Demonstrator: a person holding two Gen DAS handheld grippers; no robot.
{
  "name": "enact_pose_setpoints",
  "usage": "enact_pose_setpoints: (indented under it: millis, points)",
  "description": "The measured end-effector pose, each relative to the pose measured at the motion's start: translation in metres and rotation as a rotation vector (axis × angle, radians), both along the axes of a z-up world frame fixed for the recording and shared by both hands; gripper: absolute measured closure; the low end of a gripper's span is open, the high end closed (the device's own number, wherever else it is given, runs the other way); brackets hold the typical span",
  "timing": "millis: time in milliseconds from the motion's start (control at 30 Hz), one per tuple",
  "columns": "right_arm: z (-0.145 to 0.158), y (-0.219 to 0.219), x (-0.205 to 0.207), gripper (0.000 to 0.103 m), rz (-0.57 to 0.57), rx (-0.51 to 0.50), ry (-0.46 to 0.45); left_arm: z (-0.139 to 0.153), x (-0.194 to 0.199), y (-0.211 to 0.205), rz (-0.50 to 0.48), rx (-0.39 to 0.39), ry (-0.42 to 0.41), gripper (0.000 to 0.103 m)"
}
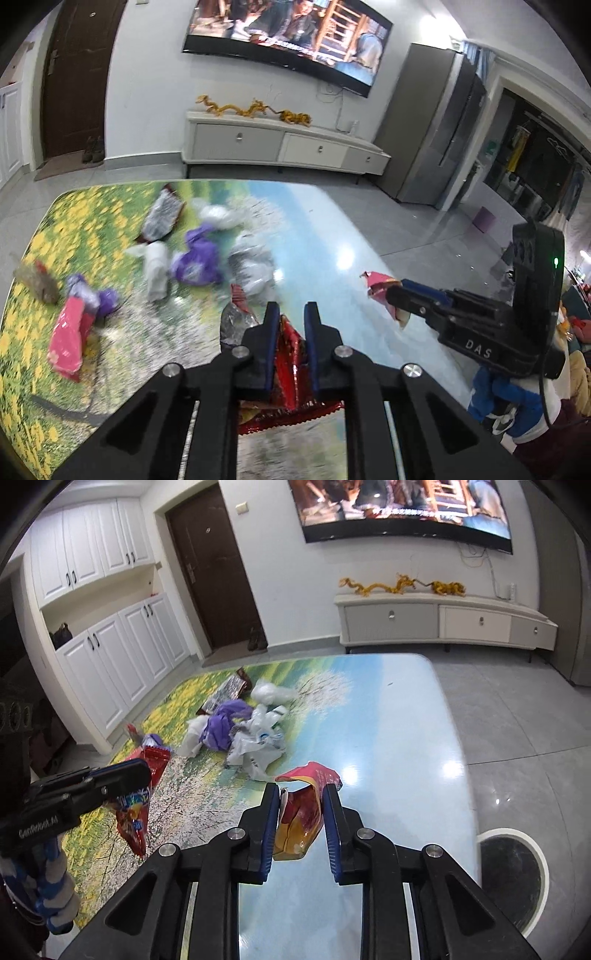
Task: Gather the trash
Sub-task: 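Move both grippers over the bin and release the bags inside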
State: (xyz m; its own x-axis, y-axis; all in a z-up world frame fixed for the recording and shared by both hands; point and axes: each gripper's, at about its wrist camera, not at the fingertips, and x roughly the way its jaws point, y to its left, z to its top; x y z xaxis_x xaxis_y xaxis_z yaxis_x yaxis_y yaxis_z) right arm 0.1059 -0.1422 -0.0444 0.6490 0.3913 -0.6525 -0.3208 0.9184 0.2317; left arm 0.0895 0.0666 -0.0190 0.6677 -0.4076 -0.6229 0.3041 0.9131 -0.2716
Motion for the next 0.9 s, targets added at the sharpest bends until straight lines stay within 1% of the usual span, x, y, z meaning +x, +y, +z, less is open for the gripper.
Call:
enact_pose_setpoints:
  millis: [167,367,467,633,700,900]
  points:
    - [0.010,-0.050,-0.014,0.080,-0.083,0.035,-0.030,0.015,0.011,-0.048,-0.099,-0.001,-0.007,0.091]
    - [0.005,-0.130,-0.026,0.080,-0.223,0.063,-0.030,0.025,0.032,-0.133,-0.256,0.006,0.005,0.090]
    - [-0.009,-0.169,-0.027,0.080,-0.296,0.074,-0.004,0.022,0.046,-0.184,-0.342,0.008,0.027,0.090]
    - [-0.038,-0.225,-0.024,0.080,-0.398,0.099,0.066,0.011,0.066,-0.253,-0.442,0.006,0.071,0.090]
    - [-0.049,-0.240,-0.022,0.079,-0.425,0.111,0.087,0.004,0.073,-0.279,-0.471,0.009,0.085,0.090]
    - [-0.078,-0.264,-0.016,0.078,-0.474,0.129,0.144,-0.013,0.087,-0.329,-0.521,0.007,0.117,0.089]
